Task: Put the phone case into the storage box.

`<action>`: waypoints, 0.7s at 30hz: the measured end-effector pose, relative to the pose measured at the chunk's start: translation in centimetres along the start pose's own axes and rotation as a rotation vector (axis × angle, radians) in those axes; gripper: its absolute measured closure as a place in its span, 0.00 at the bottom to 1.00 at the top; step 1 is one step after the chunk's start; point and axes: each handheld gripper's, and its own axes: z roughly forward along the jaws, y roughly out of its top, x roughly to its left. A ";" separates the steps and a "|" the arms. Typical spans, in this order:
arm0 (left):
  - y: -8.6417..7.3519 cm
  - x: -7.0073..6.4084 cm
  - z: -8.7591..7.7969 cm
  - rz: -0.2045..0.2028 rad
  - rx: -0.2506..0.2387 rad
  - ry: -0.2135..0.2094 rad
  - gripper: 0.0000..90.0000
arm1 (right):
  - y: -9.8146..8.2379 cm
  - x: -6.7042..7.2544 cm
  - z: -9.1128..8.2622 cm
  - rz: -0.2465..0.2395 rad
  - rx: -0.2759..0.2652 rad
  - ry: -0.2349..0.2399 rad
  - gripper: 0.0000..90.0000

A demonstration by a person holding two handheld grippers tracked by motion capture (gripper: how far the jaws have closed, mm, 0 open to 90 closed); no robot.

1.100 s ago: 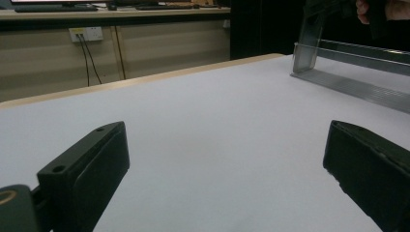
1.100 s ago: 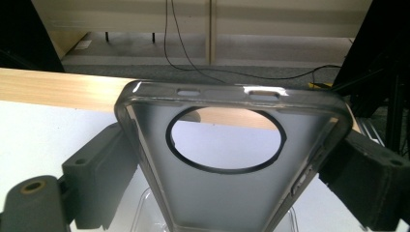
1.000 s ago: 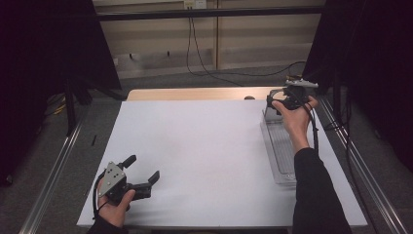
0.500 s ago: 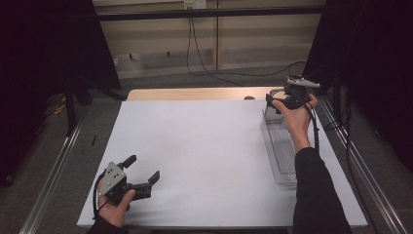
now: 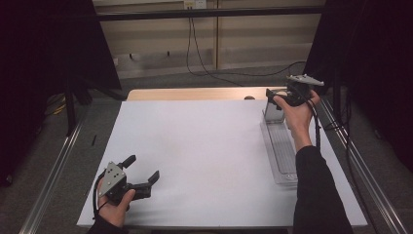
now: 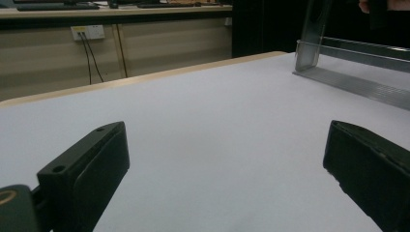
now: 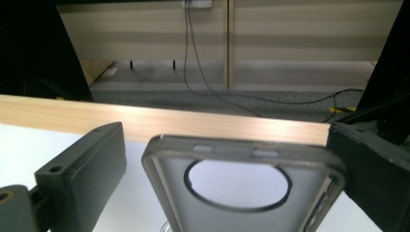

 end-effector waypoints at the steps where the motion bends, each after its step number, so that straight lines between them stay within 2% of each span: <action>1: 0.0 0.0 0.0 -0.004 0.002 0.003 0.03 | 0.1 -0.1 0.0 0.001 -0.005 0.005 0.01; 7: -0.1 0.0 0.0 -0.013 0.003 0.006 0.03 | 0.2 -0.1 -0.2 0.002 -0.017 0.014 0.01; 14: 0.0 0.1 0.1 -0.002 0.008 0.009 0.03 | 0.7 -0.2 -0.7 0.009 -0.079 0.034 0.01; 21: -0.1 0.2 0.5 0.000 0.017 0.005 0.03 | 0.8 -0.7 -0.9 0.005 -0.113 0.050 0.01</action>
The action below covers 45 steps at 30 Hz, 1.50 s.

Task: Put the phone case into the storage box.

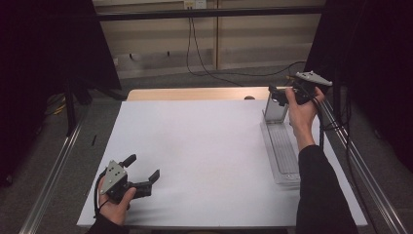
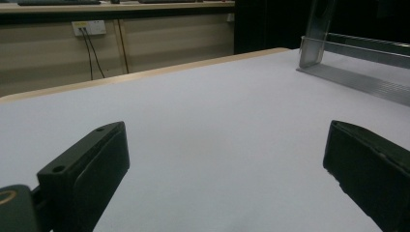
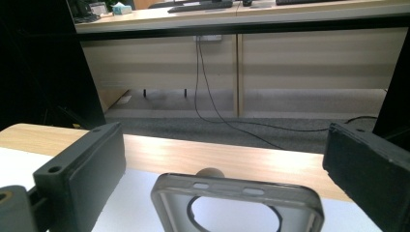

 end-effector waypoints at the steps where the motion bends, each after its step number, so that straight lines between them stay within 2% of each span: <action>1: 0.0 -0.1 0.0 -0.007 0.000 0.004 0.03 | 0.0 -0.2 0.0 0.001 -0.005 0.006 0.01; 7: -0.1 0.0 -0.4 -0.002 -0.002 0.005 0.03 | 0.6 -0.1 -0.7 -0.012 -0.039 0.019 0.01; 9: -0.1 -0.1 -0.5 -0.014 -0.007 0.010 0.03 | 0.6 -0.1 -0.9 -0.010 -0.037 0.029 0.01; 14: 0.0 -0.2 -0.5 -0.006 -0.007 0.008 0.03 | 0.6 0.1 -1.1 -0.016 -0.041 0.032 0.01; 30: 0.2 -0.2 -0.8 -0.002 -0.027 0.005 0.03 | 1.3 0.2 -3.4 -0.043 -0.046 0.033 0.00; 31: 0.2 -0.2 -0.9 -0.002 -0.030 0.007 0.03 | 1.2 0.1 -3.7 -0.057 -0.047 0.020 0.00; 34: 0.2 -0.2 -0.9 0.002 -0.031 0.008 0.03 | 1.0 0.0 -4.0 -0.059 -0.043 0.024 0.00; 39: 0.2 -0.3 -0.9 -0.002 -0.034 0.008 0.03 | 0.4 -0.2 -5.2 -0.046 -0.072 0.042 0.00; 41: 0.2 -0.3 -0.9 -0.017 -0.035 0.012 0.03 | 0.0 -0.2 -5.4 -0.048 -0.069 0.046 0.00; 43: 0.2 -0.2 -0.9 -0.003 -0.034 0.014 0.03 | -0.4 -0.3 -5.6 -0.044 -0.063 0.050 0.00; 45: 0.2 -0.2 -0.9 -0.007 -0.037 0.014 0.03 | -0.8 -0.4 -5.8 -0.041 -0.062 0.053 0.00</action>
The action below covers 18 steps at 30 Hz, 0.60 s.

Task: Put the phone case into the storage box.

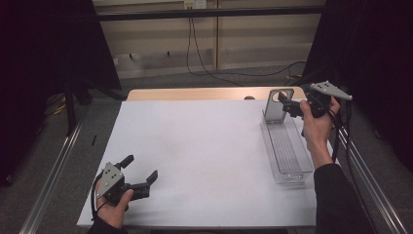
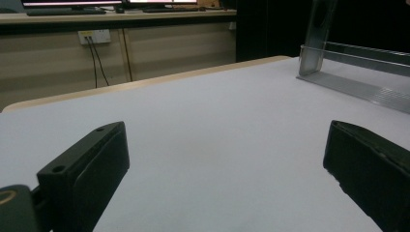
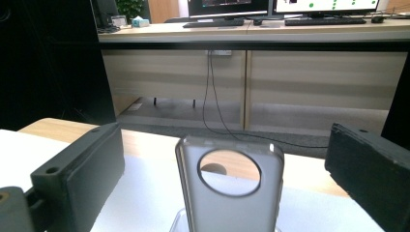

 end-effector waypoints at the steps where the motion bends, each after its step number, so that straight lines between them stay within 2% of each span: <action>1: 0.0 0.0 0.0 -0.001 -0.002 -0.001 0.03 | 0.0 0.0 0.0 0.000 0.000 0.000 0.00; 15: 0.1 0.0 -0.1 0.005 -0.009 0.004 0.03 | -2.0 -0.1 -1.8 0.004 0.002 0.025 0.00; 18: 0.1 0.0 -0.1 -0.005 -0.010 0.009 0.03 | -2.4 0.1 -2.1 -0.010 0.003 0.036 0.00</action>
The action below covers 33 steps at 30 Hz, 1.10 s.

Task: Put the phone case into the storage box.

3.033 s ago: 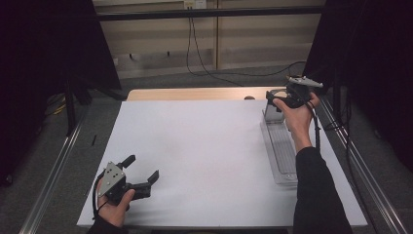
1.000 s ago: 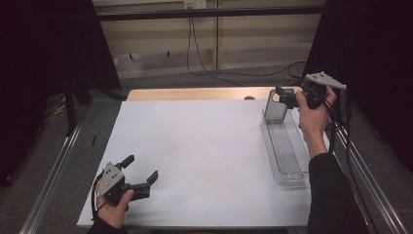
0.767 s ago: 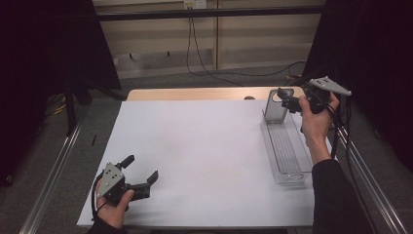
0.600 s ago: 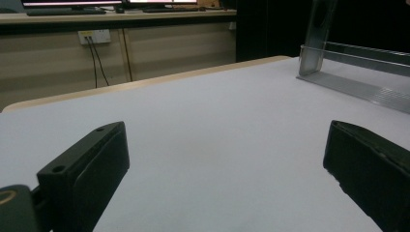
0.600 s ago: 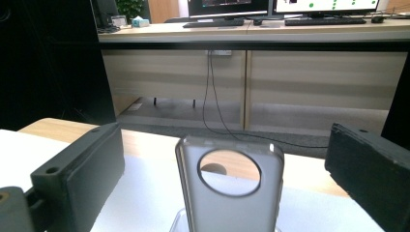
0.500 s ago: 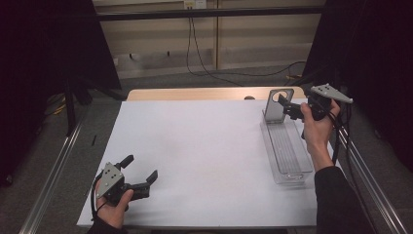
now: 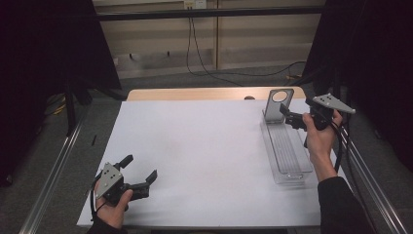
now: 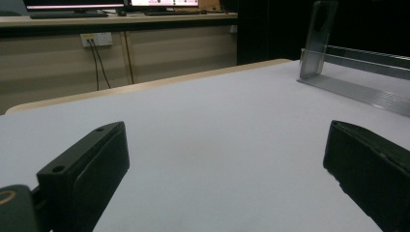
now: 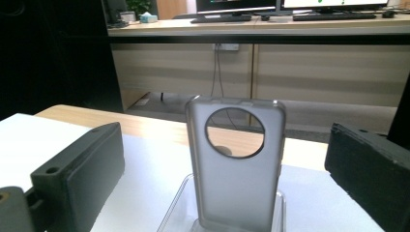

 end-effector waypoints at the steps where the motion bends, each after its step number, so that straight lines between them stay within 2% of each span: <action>1: 0.0 0.0 0.0 0.003 0.001 -0.002 0.03 | -0.2 0.1 -0.3 -0.001 -0.006 0.009 0.00; 5: 0.0 0.0 0.1 0.001 0.000 -0.006 0.03 | -0.6 0.3 -0.8 -0.003 -0.019 0.017 0.00; 6: 0.0 0.0 0.0 0.010 0.003 -0.005 0.03 | -0.9 0.4 -1.2 -0.002 -0.038 0.012 0.01; 15: 0.0 0.0 0.1 0.012 0.001 -0.007 0.03 | -2.3 0.5 -2.3 0.016 -0.017 0.034 0.00; 21: 0.0 0.0 0.0 0.009 -0.001 -0.006 0.03 | -2.5 1.1 -3.9 0.007 -0.031 0.057 0.00; 23: 0.0 -0.1 0.0 -0.002 -0.002 -0.005 0.03 | -2.6 1.2 -4.1 0.007 -0.027 0.059 0.00; 25: 0.0 0.0 0.1 0.010 0.001 -0.010 0.03 | -2.8 1.5 -4.5 0.006 -0.025 0.067 0.00; 28: 0.0 -0.1 0.1 0.005 -0.006 -0.011 0.02 | -3.1 1.7 -5.0 -0.016 -0.009 0.067 0.00; 33: 0.0 -0.1 0.0 -0.002 -0.005 -0.005 0.02 | -3.6 1.6 -6.2 -0.005 -0.013 0.067 0.00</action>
